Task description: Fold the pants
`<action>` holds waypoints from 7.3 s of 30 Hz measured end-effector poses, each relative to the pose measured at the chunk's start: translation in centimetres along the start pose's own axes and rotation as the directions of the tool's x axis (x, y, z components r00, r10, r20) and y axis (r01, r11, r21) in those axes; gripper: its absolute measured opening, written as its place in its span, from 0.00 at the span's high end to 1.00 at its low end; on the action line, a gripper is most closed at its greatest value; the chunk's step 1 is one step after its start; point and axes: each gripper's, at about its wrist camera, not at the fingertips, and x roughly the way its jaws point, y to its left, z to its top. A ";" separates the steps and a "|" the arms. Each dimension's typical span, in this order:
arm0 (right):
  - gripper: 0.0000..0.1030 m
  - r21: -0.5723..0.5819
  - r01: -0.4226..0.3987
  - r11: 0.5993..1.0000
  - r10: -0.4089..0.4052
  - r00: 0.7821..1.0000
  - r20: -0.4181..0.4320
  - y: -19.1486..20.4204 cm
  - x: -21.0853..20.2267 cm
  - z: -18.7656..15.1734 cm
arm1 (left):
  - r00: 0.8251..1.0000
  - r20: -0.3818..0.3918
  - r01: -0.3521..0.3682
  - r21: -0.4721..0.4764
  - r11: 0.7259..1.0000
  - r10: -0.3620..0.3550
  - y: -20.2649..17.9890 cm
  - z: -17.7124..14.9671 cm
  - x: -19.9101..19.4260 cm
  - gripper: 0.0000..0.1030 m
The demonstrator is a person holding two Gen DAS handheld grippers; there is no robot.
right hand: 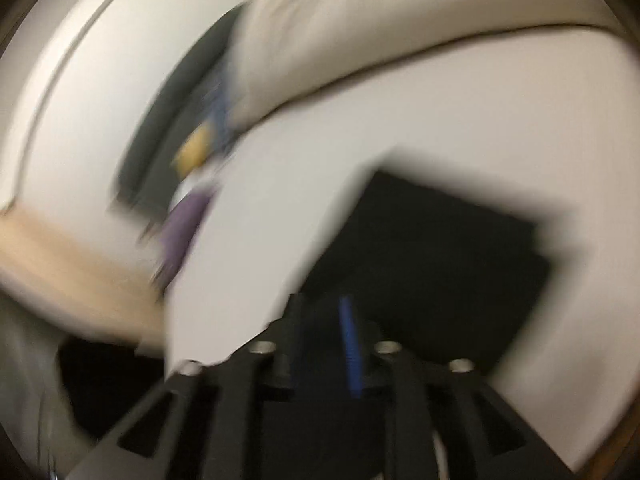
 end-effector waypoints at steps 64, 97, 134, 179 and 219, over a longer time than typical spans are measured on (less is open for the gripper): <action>0.92 -0.115 0.056 0.992 -0.045 0.994 0.097 -2.0 -3.3 1.6 | 0.849 -0.254 0.465 -0.057 0.884 -0.463 -21.1 -1.8 14.8 0.76; 0.92 -0.971 0.140 0.192 -0.189 0.976 0.104 20.2 1.9 -24.5 | 0.763 -0.290 0.534 -0.220 0.816 -0.578 -11.7 2.1 10.4 0.88; 0.30 -0.381 -0.436 0.816 0.226 0.846 -0.483 16.2 3.2 -10.1 | 0.932 -0.126 0.343 0.000 0.939 -0.341 1.7 -0.1 -0.5 0.89; 0.19 0.031 -0.567 0.823 0.470 0.649 -0.599 18.1 7.0 -17.2 | 0.872 0.369 0.485 -0.734 0.476 -0.320 38.1 -19.6 -10.8 0.88; 0.21 -0.062 -0.495 0.867 0.335 0.669 -0.663 18.7 9.5 -17.9 | 0.829 0.376 0.548 -0.692 0.469 -0.413 35.6 -16.6 -7.4 0.78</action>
